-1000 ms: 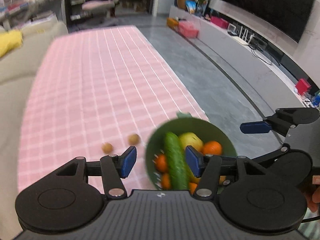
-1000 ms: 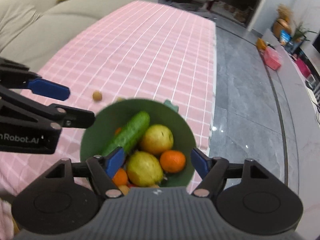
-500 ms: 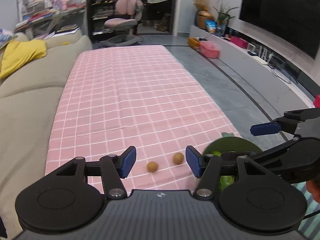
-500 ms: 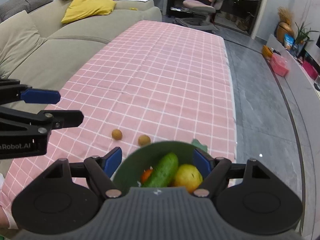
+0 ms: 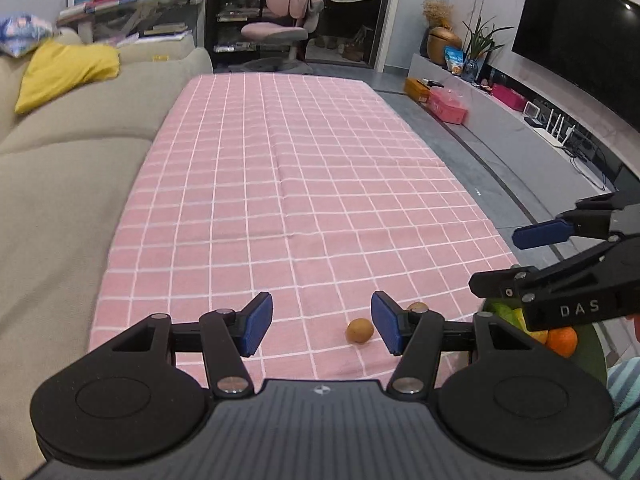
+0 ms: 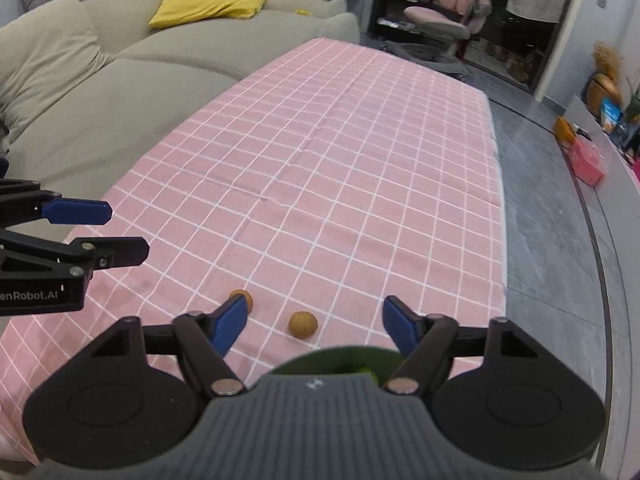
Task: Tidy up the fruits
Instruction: 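Move both tools back to the two remaining brown fruits on the tablecloth, then grasp a brown fruit with the left gripper while the right gripper grasps the other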
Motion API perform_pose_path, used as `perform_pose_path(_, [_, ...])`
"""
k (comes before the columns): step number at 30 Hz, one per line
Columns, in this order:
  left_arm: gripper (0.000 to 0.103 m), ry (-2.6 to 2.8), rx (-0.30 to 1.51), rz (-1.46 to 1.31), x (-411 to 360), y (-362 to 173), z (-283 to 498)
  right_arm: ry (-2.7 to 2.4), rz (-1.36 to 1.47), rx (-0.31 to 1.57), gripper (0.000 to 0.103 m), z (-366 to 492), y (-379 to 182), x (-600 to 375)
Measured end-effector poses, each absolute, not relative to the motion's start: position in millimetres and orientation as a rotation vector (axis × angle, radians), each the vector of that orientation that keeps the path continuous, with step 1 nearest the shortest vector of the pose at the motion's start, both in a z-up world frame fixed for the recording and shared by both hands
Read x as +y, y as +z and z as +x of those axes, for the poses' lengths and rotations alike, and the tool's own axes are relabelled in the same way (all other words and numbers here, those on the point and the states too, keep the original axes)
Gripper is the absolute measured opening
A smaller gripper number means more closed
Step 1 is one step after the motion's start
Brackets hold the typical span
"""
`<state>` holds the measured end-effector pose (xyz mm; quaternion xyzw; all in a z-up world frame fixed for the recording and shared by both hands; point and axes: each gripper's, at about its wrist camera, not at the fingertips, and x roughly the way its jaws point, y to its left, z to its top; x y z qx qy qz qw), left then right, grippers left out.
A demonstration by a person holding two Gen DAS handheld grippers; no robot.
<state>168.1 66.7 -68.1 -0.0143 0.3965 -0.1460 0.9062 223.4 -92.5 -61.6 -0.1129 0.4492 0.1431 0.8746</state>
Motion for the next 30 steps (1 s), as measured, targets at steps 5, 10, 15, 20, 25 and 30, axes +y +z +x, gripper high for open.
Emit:
perform_pose_path(5, [0.058, -0.352, 0.882, -0.114, 78, -93, 179, 0.339, -0.26, 1.001, 0.051, 249, -79, -91])
perform_pose_path(10, [0.052, -0.39, 0.918, -0.08, 70, -112, 185, 0.382, -0.288, 1.063, 0.042, 268, -99, -89])
perform_pose_path(15, [0.049, -0.42, 0.953, -0.038, 57, -128, 189, 0.413, -0.292, 1.139, 0.034, 282, -122, -87])
perform_pose_path(20, [0.049, -0.416, 0.96, -0.068, 54, -139, 194, 0.437, -0.296, 1.185, 0.032, 288, -143, -84])
perform_pose_path(25, [0.049, -0.434, 0.954, -0.051, 44, -145, 198, 0.443, -0.288, 1.211, 0.032, 293, -156, -85])
perform_pose_path(30, [0.049, -0.434, 0.969, -0.023, 33, -152, 203, 0.445, -0.262, 1.239, 0.032, 300, -162, -88])
